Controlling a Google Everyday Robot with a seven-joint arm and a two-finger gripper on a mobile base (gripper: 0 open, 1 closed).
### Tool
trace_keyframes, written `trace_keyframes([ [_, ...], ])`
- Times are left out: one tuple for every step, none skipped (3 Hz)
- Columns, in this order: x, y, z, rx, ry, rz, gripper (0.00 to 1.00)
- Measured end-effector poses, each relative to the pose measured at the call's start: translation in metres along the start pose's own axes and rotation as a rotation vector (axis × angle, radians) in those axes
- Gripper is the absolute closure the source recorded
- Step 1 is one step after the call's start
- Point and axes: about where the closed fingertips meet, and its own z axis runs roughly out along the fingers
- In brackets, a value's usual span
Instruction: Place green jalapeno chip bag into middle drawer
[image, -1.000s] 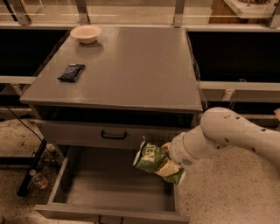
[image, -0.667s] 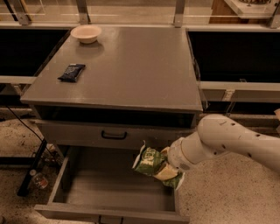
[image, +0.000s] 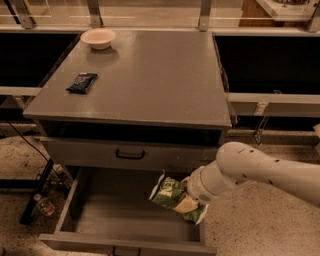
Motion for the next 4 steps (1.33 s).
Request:
trace_keyframes([
  [0.008, -0.002, 0.016, -0.014, 0.013, 0.014, 1.00],
  [0.026, -0.011, 0.039, -0.045, 0.052, 0.056, 1.00],
  [0.026, -0.011, 0.039, -0.046, 0.052, 0.057, 1.00],
  [0.030, -0.016, 0.054, -0.012, 0.058, 0.075, 1.00],
])
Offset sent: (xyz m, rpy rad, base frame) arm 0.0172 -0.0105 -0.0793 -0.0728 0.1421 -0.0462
